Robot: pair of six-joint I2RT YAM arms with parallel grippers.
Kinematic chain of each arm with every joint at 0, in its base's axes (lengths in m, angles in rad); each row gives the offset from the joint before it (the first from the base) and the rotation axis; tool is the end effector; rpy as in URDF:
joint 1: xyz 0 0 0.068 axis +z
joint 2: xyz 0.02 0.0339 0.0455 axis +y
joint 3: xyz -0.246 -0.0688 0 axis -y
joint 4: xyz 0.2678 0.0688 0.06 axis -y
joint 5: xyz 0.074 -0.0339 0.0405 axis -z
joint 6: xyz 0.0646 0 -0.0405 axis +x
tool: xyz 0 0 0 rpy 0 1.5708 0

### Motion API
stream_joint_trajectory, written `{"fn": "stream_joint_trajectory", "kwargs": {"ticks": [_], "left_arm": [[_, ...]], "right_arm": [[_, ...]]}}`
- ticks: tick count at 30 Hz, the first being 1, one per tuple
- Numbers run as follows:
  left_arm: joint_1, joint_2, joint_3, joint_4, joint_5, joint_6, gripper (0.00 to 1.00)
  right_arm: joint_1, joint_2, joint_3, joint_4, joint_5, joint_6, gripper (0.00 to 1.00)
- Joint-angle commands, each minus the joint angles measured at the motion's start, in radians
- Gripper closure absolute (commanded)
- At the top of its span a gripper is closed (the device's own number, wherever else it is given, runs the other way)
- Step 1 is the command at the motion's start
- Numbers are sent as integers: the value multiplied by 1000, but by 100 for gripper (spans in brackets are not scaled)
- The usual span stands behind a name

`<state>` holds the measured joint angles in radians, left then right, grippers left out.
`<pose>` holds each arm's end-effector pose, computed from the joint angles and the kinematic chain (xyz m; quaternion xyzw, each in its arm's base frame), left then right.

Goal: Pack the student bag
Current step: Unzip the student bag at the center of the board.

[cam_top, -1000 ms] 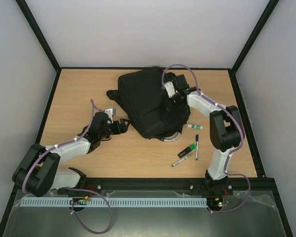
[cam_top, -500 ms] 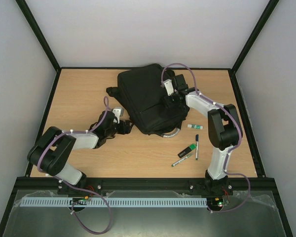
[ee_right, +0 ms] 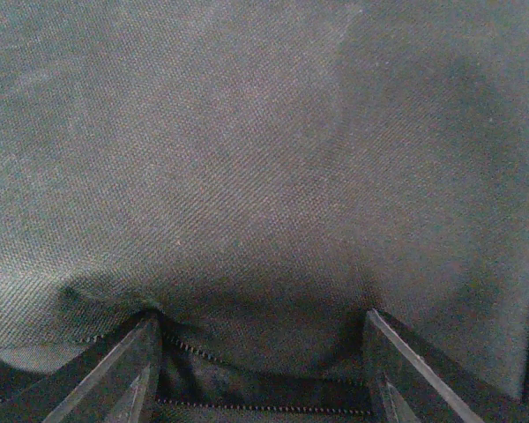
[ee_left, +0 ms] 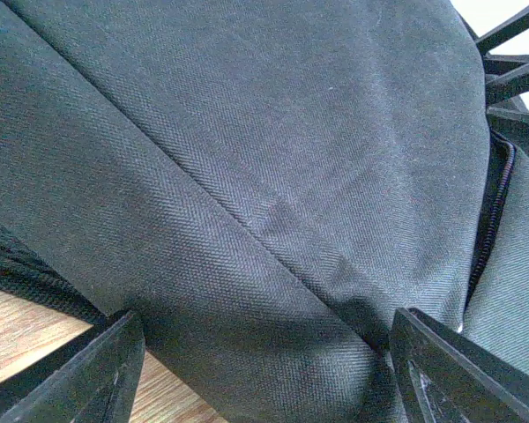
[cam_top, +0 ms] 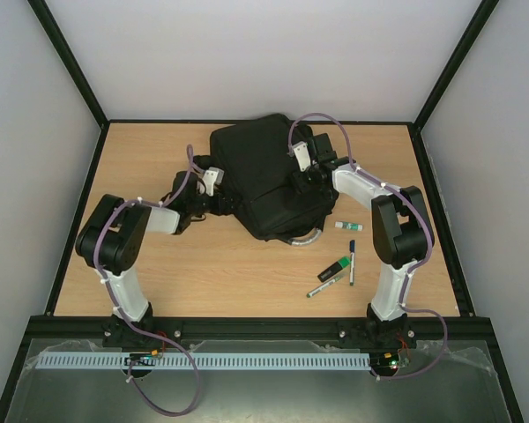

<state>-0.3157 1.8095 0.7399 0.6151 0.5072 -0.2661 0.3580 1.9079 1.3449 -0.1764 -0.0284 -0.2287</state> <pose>0.3483 -0.1468 0.0892 0.1532 0.8176 -0.3509 0.4301 0.4323 0.1637 0.1601 -0.2700 0.8740 0.0390 0.4021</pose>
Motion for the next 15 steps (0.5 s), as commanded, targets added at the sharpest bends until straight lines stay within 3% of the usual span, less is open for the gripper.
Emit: {"fn": "stream_joint_trajectory", "kwargs": {"ticks": [1, 4, 10, 15], "left_arm": [[-11, 30, 24, 22, 130, -18, 21], [-49, 7, -1, 8, 127, -17, 21], [-94, -46, 10, -167, 40, 33, 22], [-99, -87, -74, -122, 22, -18, 21]], "right_arm": [[-12, 87, -80, -178, 89, -25, 38], [-12, 90, -74, -183, 94, -25, 38], [-13, 83, -76, -189, 88, -24, 38], [-13, 80, -75, -186, 97, -29, 38]]}}
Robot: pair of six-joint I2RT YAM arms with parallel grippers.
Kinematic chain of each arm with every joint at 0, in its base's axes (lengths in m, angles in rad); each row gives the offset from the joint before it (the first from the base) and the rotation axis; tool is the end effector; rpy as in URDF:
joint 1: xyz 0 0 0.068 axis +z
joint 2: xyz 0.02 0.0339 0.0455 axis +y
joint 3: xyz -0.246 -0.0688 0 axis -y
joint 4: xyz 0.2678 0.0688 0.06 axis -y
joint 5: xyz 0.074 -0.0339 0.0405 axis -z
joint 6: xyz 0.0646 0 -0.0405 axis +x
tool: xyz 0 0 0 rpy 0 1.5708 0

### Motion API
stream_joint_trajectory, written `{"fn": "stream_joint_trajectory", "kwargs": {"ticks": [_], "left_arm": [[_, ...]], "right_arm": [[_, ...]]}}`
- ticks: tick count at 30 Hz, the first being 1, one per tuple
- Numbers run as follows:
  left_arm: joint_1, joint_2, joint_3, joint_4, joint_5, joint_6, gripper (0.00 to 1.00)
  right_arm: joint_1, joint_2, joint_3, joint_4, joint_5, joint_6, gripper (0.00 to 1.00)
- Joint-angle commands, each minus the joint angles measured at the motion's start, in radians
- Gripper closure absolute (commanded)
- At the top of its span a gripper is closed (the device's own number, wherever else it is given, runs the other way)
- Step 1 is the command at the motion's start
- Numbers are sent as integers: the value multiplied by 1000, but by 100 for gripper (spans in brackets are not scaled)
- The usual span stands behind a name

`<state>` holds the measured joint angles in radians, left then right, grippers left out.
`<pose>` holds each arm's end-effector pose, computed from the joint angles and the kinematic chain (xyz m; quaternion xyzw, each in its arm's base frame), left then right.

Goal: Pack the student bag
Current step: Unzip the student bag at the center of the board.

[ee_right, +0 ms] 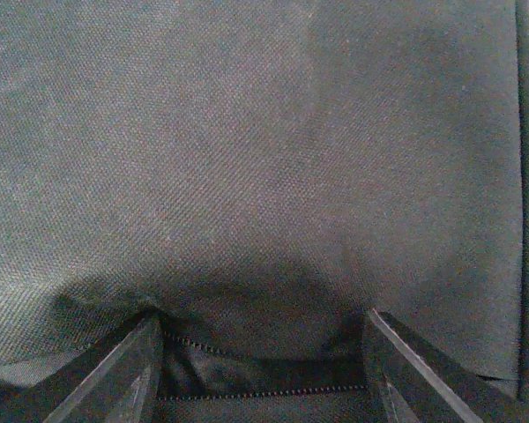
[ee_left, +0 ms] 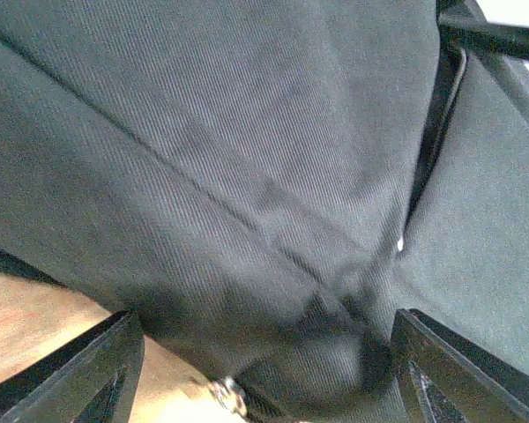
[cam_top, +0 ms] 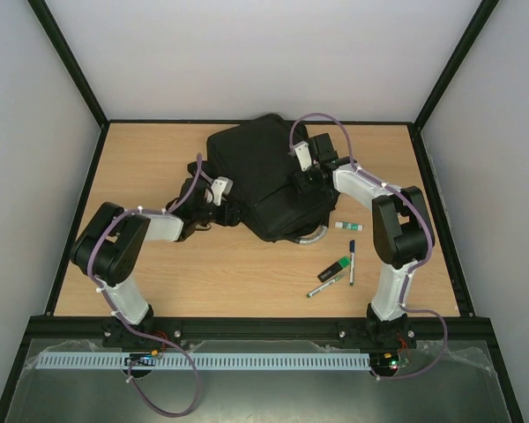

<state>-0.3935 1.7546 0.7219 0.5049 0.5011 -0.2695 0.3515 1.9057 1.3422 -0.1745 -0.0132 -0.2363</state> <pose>0.3267 -0.1692 0.0903 0.1753 0.8307 -0.3604 0.3864 0.4333 0.1598 0.1603 -0.2675 0.8745 0.0293 0.4034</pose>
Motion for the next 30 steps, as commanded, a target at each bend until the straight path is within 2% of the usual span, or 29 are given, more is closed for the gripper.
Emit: {"fn": "stream_joint_trajectory", "kwargs": {"ticks": [1, 3, 5, 9, 15, 30], "left_arm": [[-26, -30, -60, -11, 33, -16, 21], [-42, -27, -60, -8, 19, -10, 20], [-56, -25, -51, -17, -6, 2, 13], [-59, -20, -55, 6, 9, 12, 12], [-64, -35, -64, 6, 24, 6, 17], [-65, -142, -154, 36, -51, -24, 27]], "right_arm": [[-6, 82, -71, -189, 82, -21, 38], [-5, 79, -73, -189, 77, -20, 38], [-5, 76, -73, -190, 75, -19, 38], [-6, 75, -77, -190, 66, -20, 38], [-6, 80, -76, -191, 65, -18, 38], [-6, 87, -72, -196, 63, -19, 39]]}}
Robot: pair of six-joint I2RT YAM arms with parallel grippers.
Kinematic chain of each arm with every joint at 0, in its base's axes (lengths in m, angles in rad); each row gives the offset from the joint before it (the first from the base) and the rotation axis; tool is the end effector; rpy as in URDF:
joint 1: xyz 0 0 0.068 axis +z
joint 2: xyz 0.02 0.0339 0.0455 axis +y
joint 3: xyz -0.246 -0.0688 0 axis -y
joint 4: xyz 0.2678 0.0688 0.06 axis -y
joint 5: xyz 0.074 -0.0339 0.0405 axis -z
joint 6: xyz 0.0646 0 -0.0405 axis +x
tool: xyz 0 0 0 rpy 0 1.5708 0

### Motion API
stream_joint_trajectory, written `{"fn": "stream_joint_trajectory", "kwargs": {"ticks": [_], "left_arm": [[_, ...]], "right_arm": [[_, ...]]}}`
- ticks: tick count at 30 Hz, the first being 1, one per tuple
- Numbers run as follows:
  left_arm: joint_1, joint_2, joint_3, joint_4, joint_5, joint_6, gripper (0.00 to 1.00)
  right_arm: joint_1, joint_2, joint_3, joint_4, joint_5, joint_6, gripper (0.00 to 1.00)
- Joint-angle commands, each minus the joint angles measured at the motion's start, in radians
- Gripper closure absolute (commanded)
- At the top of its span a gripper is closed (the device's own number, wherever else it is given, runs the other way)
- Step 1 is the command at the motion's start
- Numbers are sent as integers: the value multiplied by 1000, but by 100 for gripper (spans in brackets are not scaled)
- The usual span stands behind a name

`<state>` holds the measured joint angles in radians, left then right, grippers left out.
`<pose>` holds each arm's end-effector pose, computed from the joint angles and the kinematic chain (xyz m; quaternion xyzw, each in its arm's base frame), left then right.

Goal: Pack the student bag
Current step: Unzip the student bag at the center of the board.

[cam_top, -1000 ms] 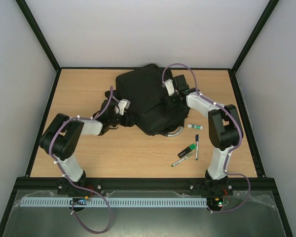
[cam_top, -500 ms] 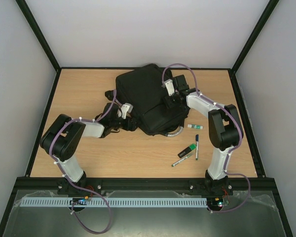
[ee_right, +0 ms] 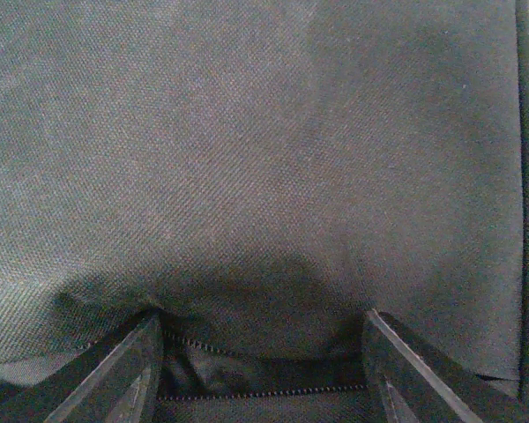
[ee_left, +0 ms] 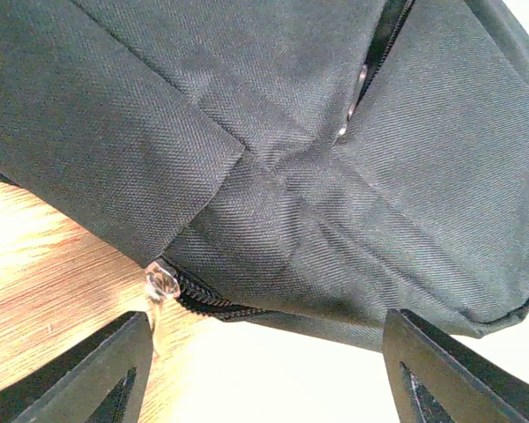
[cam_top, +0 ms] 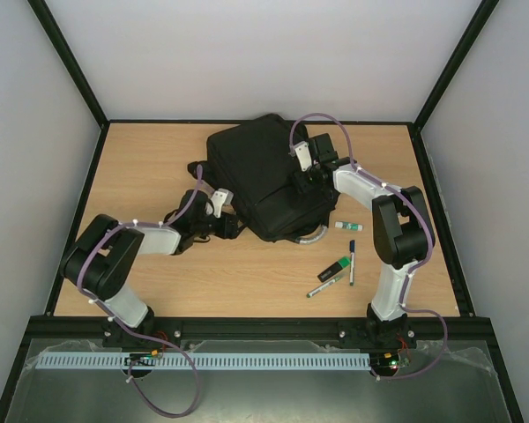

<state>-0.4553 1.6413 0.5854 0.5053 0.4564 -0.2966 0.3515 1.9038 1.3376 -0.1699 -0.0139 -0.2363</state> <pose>0.2874 -0.1724 0.0863 0.1775 0.8386 -0.3583 0.3699 0.4328 0.1597 0.1599 -0.2675 0.8741 0.0297 0.4043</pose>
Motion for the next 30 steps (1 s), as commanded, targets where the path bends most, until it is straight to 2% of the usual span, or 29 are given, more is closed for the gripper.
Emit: {"fn": "stream_joint_trajectory", "kwargs": {"ticks": [1, 11, 16, 23, 26, 30], "left_arm": [[-4, -24, -13, 35, 3, 6, 28], [-3, 29, 16, 34, -4, 1, 32], [-3, 25, 16, 28, -78, -1, 27], [7, -81, -53, 68, -177, 6, 23], [32, -47, -39, 87, -132, -9, 19], [53, 38, 23, 95, -6, -14, 18]], "right_arm": [[-6, 89, -66, -202, 63, -19, 38], [-6, 88, -69, -204, 60, -18, 39], [-6, 89, -71, -207, 50, -16, 39], [-5, 92, -69, -210, 38, -16, 39], [-6, 91, -69, -211, 30, -14, 39], [-6, 95, -70, -213, 28, -16, 39]]}}
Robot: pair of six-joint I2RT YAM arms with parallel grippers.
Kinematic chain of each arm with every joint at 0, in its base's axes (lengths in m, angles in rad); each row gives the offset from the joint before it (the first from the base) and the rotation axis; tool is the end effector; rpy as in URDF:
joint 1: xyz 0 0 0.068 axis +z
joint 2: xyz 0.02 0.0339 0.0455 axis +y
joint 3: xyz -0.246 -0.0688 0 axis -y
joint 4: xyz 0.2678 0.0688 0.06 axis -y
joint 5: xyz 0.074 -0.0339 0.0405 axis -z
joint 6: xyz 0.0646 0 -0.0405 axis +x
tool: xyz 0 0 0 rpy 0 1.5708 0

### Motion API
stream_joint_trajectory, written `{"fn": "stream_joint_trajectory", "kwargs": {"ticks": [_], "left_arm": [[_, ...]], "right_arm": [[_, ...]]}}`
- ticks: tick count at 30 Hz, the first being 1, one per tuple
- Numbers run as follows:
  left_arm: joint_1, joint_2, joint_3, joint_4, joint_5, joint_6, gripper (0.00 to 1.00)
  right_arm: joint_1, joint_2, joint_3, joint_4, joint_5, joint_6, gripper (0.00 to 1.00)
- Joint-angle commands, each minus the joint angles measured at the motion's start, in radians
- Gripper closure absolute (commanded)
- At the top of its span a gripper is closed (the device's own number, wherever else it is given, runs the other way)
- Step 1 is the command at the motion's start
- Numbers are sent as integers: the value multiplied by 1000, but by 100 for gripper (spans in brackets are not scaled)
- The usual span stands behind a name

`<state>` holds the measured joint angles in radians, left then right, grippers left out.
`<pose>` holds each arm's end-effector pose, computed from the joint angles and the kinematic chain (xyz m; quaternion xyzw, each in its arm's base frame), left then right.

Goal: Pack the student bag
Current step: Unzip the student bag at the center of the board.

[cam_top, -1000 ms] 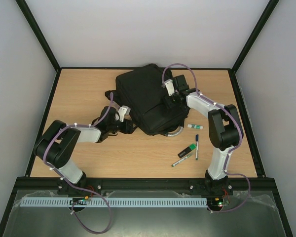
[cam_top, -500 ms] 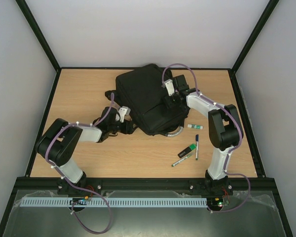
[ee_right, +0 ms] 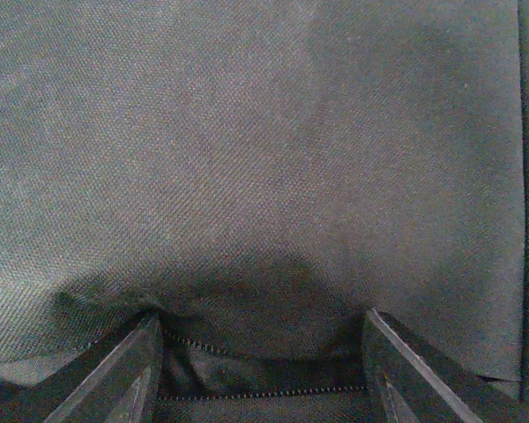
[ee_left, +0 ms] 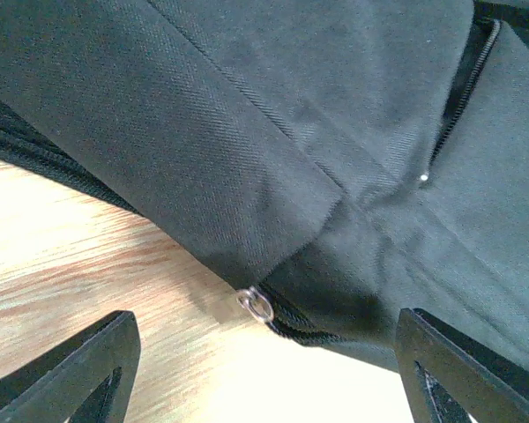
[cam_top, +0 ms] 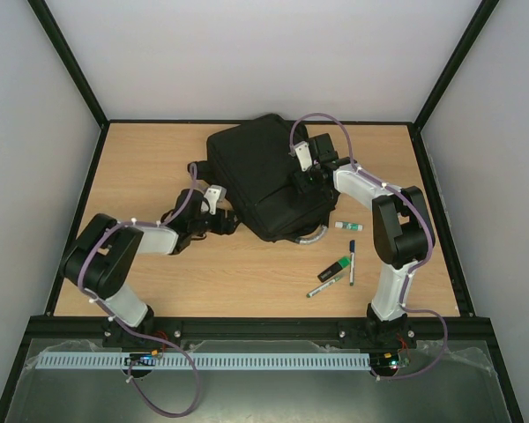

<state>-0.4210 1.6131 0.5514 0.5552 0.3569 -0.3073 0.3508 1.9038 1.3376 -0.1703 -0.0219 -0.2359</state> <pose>0.2928 -0.1559 0.0894 0.1381 0.8415 -0.3208 0.4121 0.4327 0.1598 0.1599 -0.2686 0.8739 0.0333 0.4039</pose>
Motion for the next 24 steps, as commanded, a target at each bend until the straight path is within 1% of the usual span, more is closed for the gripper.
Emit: {"fn": "stream_joint_trajectory", "kwargs": {"ticks": [1, 4, 7, 11, 13, 17, 21, 24], "left_arm": [[19, 89, 73, 41, 112, -1, 18], [19, 146, 110, 37, 157, 1, 19], [19, 178, 122, 82, 197, -6, 19], [19, 212, 153, 73, 231, 9, 23], [19, 209, 145, 80, 234, 6, 25], [19, 204, 131, 77, 254, 3, 36], [19, 194, 113, 82, 248, -8, 42], [19, 178, 96, 93, 213, -26, 44]], "right_arm": [[-5, 97, -68, -214, 35, -16, 39], [-5, 98, -69, -214, 31, -15, 39], [-5, 98, -70, -214, 30, -14, 39], [-6, 100, -69, -218, 26, -14, 39], [-5, 99, -68, -219, 22, -16, 40], [-6, 104, -66, -222, 22, -16, 40], [-5, 104, -66, -223, 18, -18, 40], [-5, 105, -67, -223, 14, -17, 40]]}}
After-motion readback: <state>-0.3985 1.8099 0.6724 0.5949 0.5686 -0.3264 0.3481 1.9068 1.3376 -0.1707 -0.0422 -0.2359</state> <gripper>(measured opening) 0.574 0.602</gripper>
